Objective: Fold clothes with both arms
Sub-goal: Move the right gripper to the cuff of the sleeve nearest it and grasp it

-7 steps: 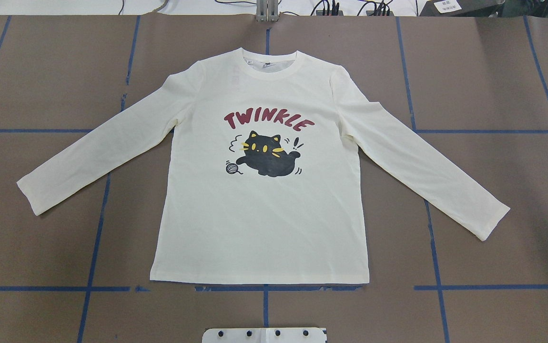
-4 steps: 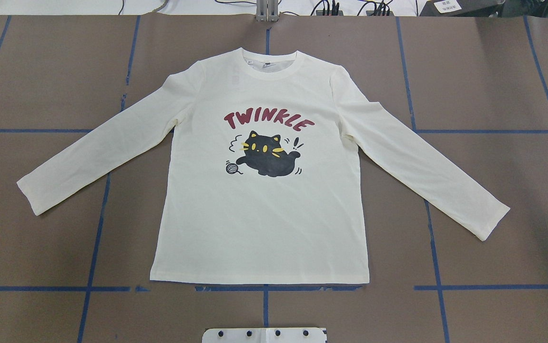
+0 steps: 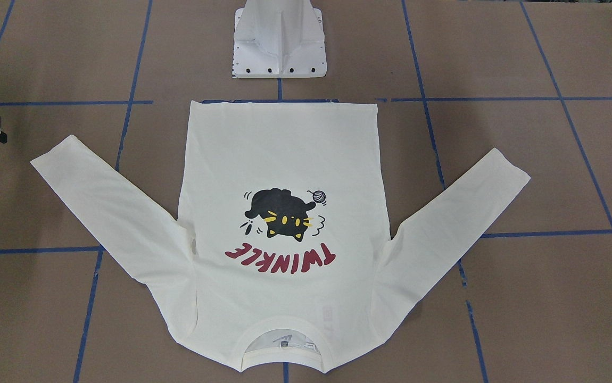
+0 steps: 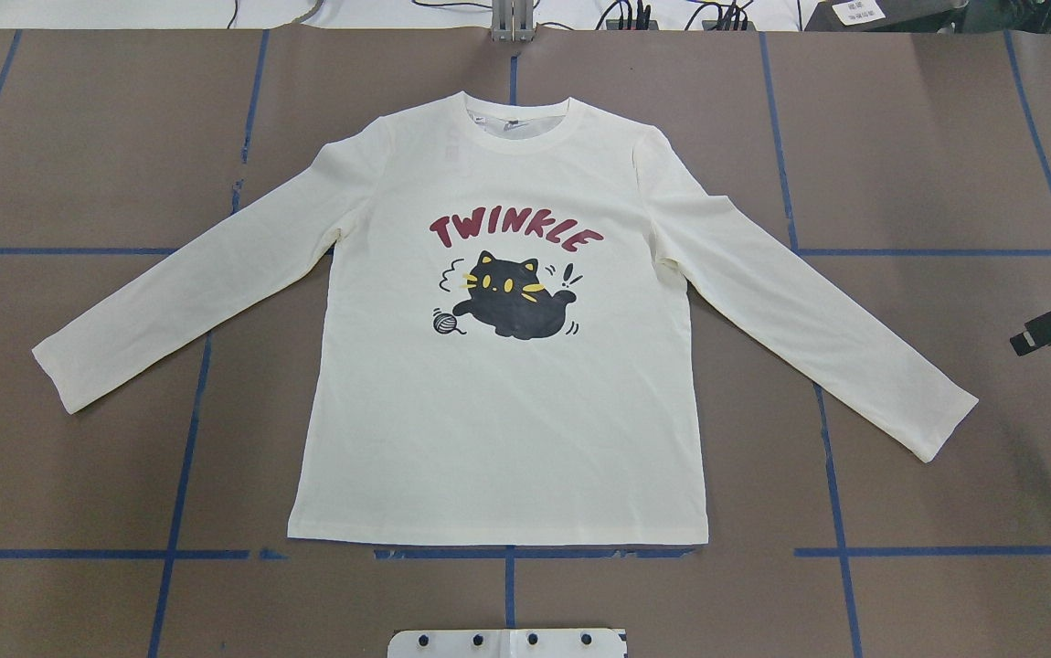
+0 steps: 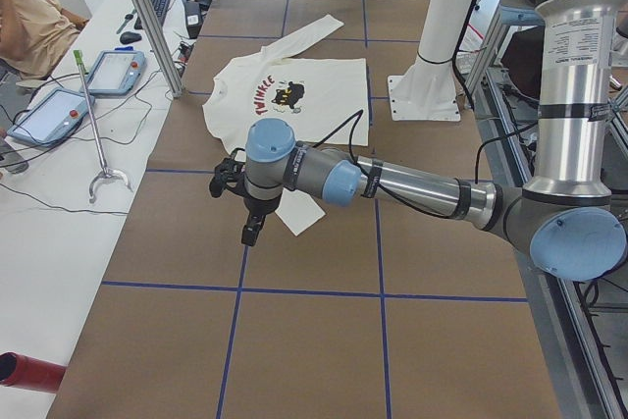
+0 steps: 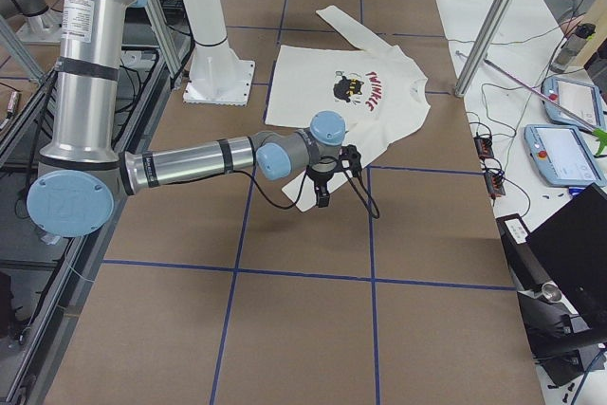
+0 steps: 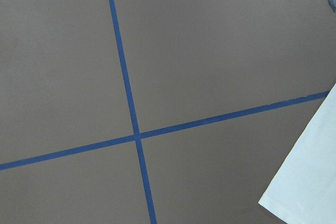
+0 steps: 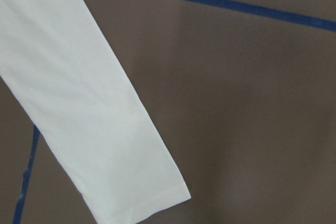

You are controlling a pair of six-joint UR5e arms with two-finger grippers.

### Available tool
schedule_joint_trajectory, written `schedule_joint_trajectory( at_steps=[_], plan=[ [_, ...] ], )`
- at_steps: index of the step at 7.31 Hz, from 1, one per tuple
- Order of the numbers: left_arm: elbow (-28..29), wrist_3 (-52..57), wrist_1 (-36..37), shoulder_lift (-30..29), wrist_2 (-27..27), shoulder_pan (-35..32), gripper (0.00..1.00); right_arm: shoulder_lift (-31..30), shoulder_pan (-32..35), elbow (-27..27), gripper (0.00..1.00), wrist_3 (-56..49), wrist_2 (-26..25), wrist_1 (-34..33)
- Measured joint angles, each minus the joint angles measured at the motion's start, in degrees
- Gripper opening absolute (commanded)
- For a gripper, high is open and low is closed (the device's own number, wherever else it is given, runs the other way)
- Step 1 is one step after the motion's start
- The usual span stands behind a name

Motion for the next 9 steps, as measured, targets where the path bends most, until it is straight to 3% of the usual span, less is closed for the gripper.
schedule_joint_trajectory(
  at_steps=[3,7,8,9],
  plan=[
    [0.43,-0.1,-0.25,0.02,-1.65,0.13,1.0,-1.69,-7.17,-5.55,0.88,15.36,-4.9,15.19],
    [0.53,-0.06,-0.42,-0.06,-1.83,0.17,1.0,-0.02,-11.39,-11.29,0.79,24.09,-8.25,19.6],
    [0.56,-0.04,-0.43,-0.06,-1.81,0.17,1.0,-0.01,-11.83,-11.85,0.65,24.67,-8.23,20.03],
    [0.57,-0.03,-0.44,-0.07,-1.81,0.18,1.0,0.01,-12.16,-12.24,0.37,25.12,-8.21,20.27]
  ],
)
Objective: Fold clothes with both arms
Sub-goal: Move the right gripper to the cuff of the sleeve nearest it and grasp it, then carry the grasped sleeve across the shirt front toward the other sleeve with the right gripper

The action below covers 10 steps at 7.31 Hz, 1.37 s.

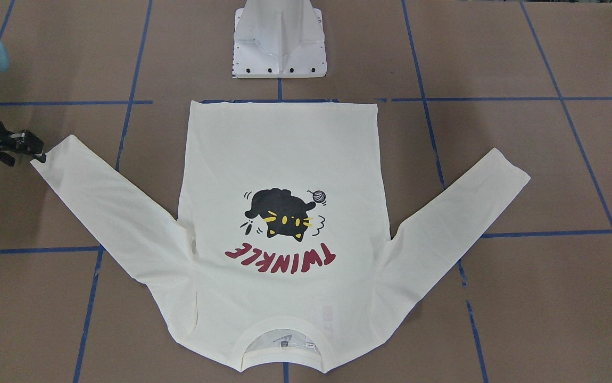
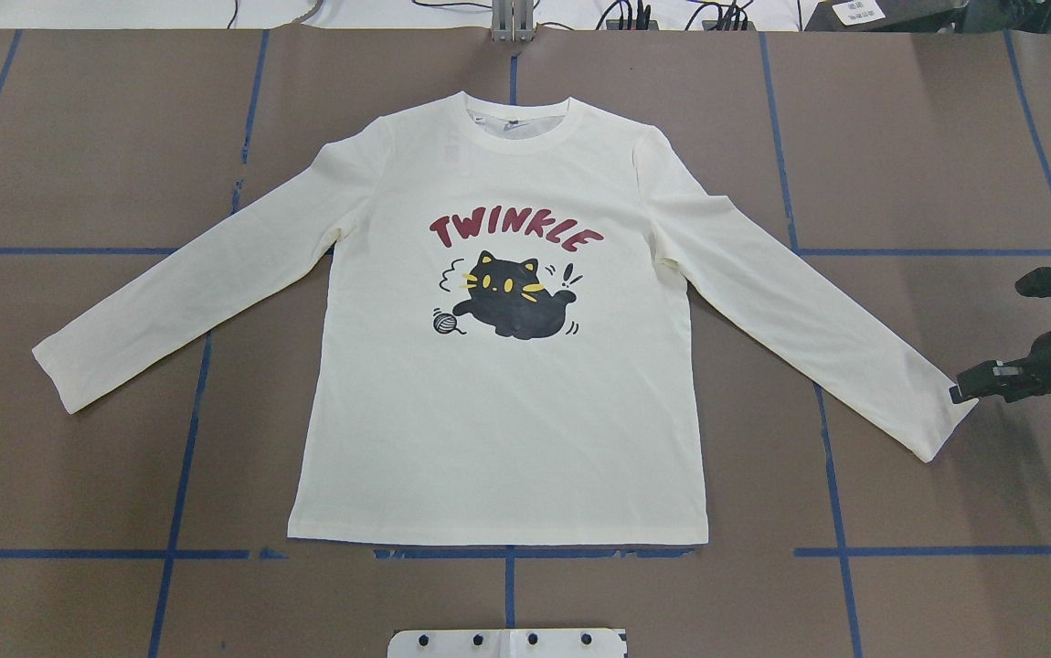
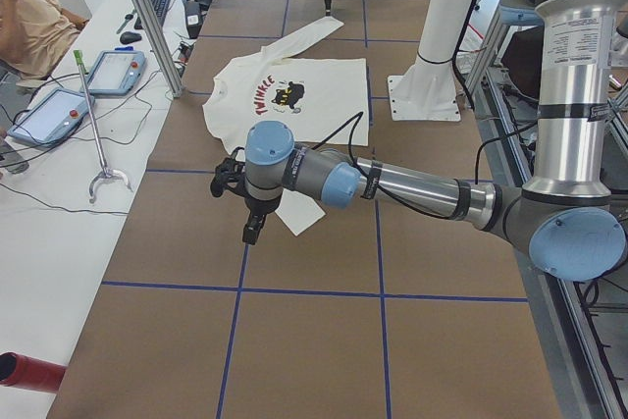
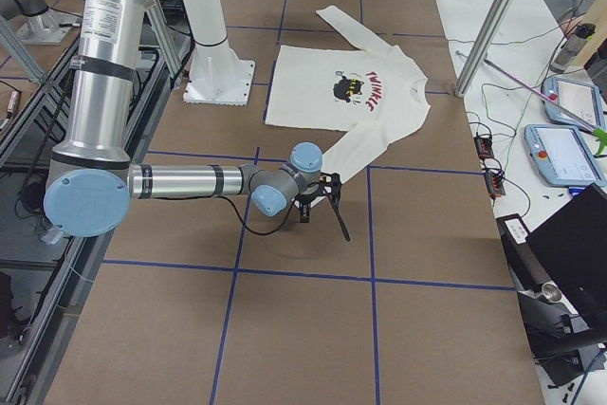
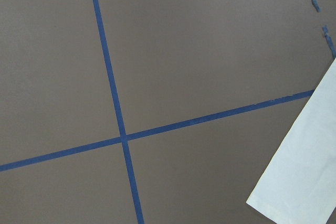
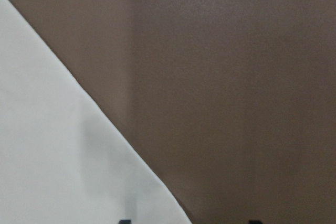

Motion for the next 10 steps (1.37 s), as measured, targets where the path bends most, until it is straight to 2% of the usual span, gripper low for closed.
schedule_joint_trajectory(
  at_steps=[1,2,5,7,8,9,10],
  plan=[
    [0.01,0.0,0.0,0.0,0.0,0.0,1.0,0.01,-0.21,-0.19,0.09,1.02,0.09,0.29],
    [0.02,0.02,0.0,-0.03,0.0,0.0,1.0,0.02,-0.45,-0.29,0.0,2.3,0.22,0.58],
    [-0.08,0.07,0.0,-0.08,0.04,-0.08,1.0,0.01,-1.38,-0.04,0.0,3.93,0.74,1.84],
    [-0.06,0.11,0.0,-0.12,0.02,-0.08,1.0,0.39,-1.56,3.62,0.0,7.2,2.67,3.31],
    [-0.09,0.13,0.0,-0.2,0.01,-0.09,1.0,3.02,-1.65,7.06,0.0,11.66,4.07,1.9],
    [-0.1,0.13,0.0,-0.33,0.01,-0.09,1.0,9.68,-1.97,9.07,0.0,18.88,5.33,-1.3],
    [-0.04,0.12,-0.15,-0.48,0.0,-0.09,1.0,19.2,-2.87,9.58,0.0,25.52,5.66,-7.08]
  ],
)
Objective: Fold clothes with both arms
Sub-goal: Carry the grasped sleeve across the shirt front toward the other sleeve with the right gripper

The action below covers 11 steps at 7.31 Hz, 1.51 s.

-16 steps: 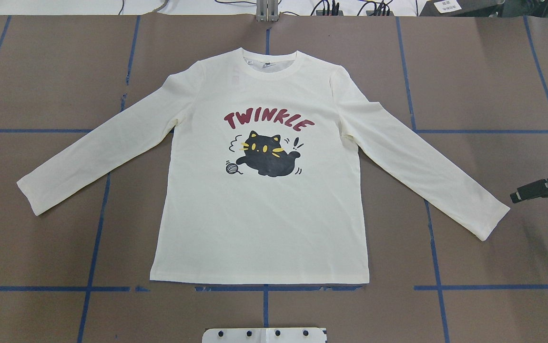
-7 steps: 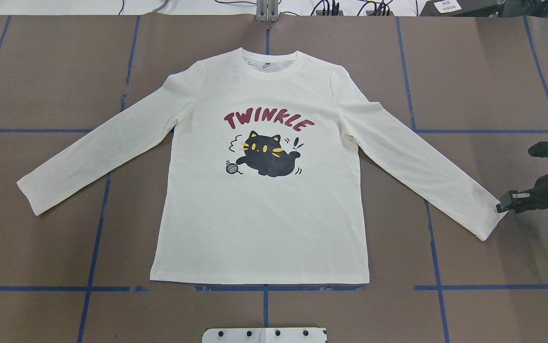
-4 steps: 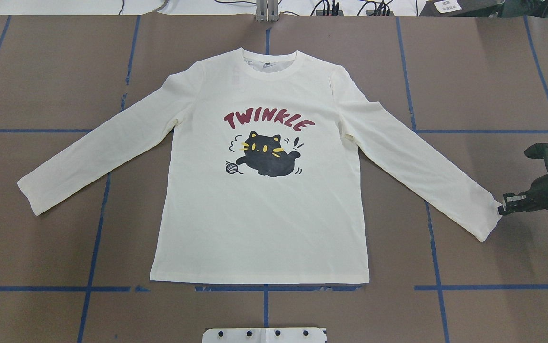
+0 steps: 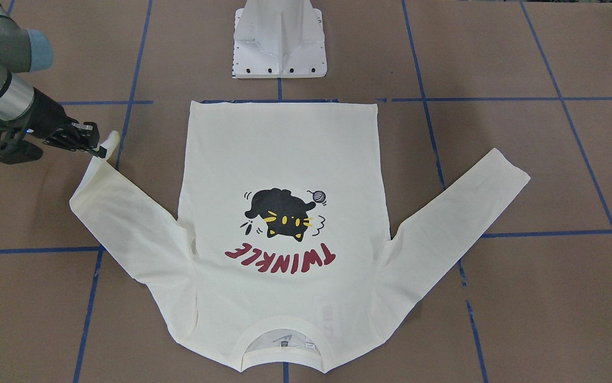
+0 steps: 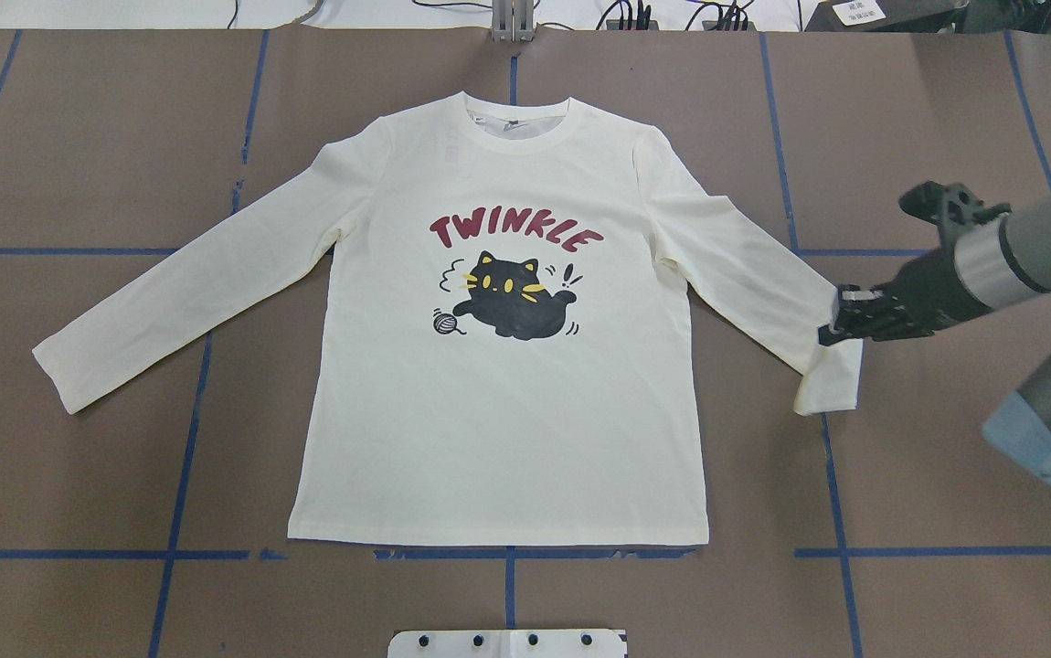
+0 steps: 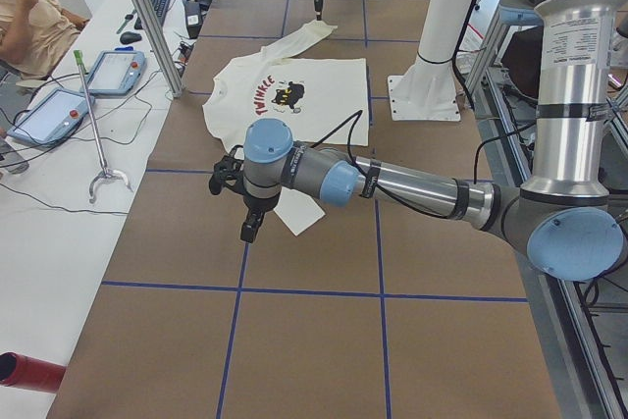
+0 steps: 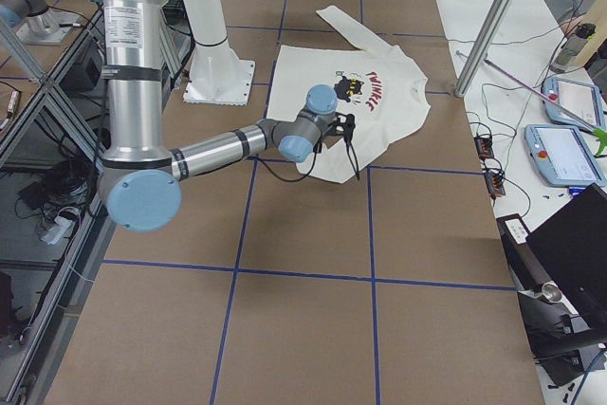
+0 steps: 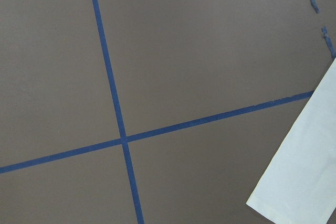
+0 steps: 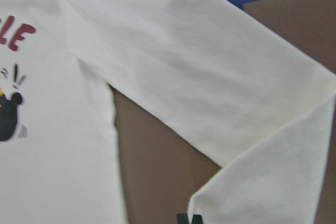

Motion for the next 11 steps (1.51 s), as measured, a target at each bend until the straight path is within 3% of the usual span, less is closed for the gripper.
schedule_joint_trajectory(
  at_steps=[2,3,5,8,11],
  plan=[
    [0.08,-0.04,-0.47,-0.11,0.0,0.0,1.0,20.74,-4.34,-2.02,0.0,7.69,-4.94,-16.28],
    [0.15,-0.01,-0.59,-0.13,0.07,0.02,1.0,29.63,-7.3,-6.4,0.0,10.81,-9.71,-20.26],
    [0.2,0.0,-1.39,-0.09,0.19,0.03,1.0,43.11,-11.94,-20.42,0.0,13.7,-17.39,-19.65],
    [0.1,-0.03,-1.87,-0.06,0.04,0.08,1.0,52.88,-15.89,-37.73,0.0,14.27,-24.27,-10.1],
    [0.0,-0.03,-1.95,-0.05,-0.02,0.09,1.0,56.25,-17.19,-42.96,0.0,14.3,-27.41,-7.26]
  ],
)
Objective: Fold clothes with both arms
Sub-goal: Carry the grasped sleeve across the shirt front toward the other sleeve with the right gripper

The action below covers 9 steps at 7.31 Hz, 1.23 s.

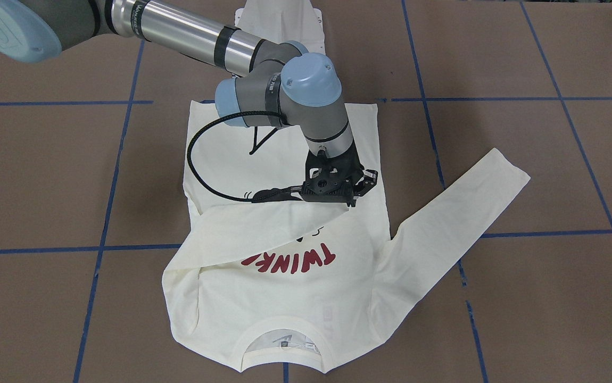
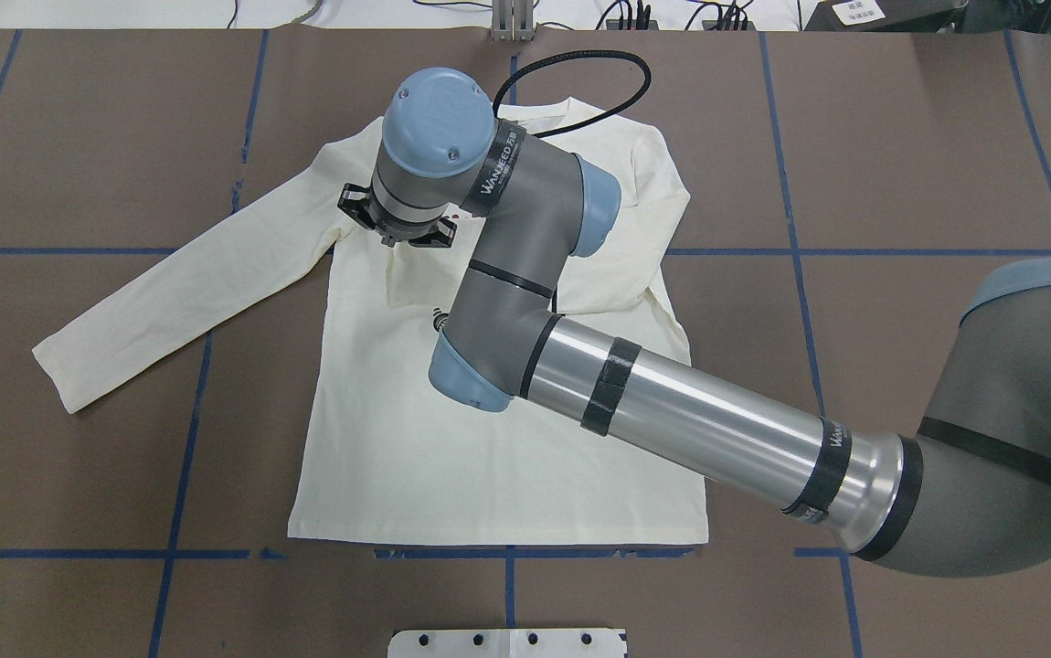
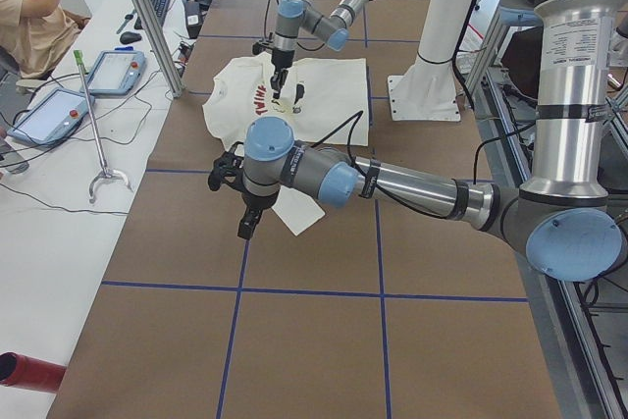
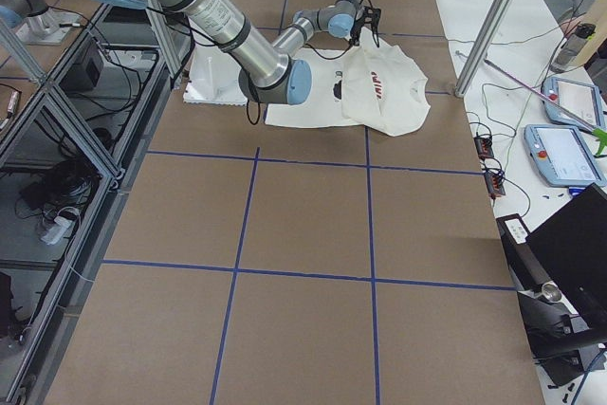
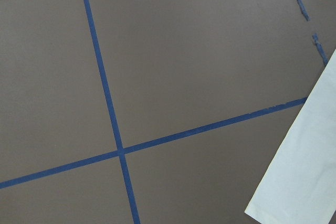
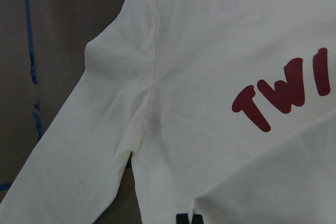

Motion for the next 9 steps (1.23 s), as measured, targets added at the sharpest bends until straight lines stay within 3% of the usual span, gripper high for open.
schedule_joint_trajectory(
  at_steps=[1,2,3,5,7,9],
  plan=[
    [-0.01,0.0,0.0,0.0,-0.04,0.03,1.0,2.11,-0.19,-2.69,0.0,0.02,-0.52,1.08],
    [-0.05,-0.02,-0.09,-0.02,-0.06,0.14,1.0,4.06,-0.71,-5.53,0.26,0.03,-1.49,2.46],
    [-0.15,-0.11,-0.46,-0.03,-0.11,0.51,1.0,5.02,-1.71,-7.18,0.98,0.04,-3.44,3.64],
    [-0.19,-4.28,-2.88,0.01,-0.34,4.01,1.0,5.64,-3.3,-8.25,1.0,0.04,-7.04,4.36],
    [0.01,-22.24,-6.01,0.37,-1.79,10.13,0.99,5.49,-3.86,-5.34,1.0,1.77,-7.78,3.73],
    [1.64,-38.62,-12.3,1.51,1.34,19.68,0.95,-3.28,-3.32,8.28,1.0,4.46,-6.17,0.52]
  ],
)
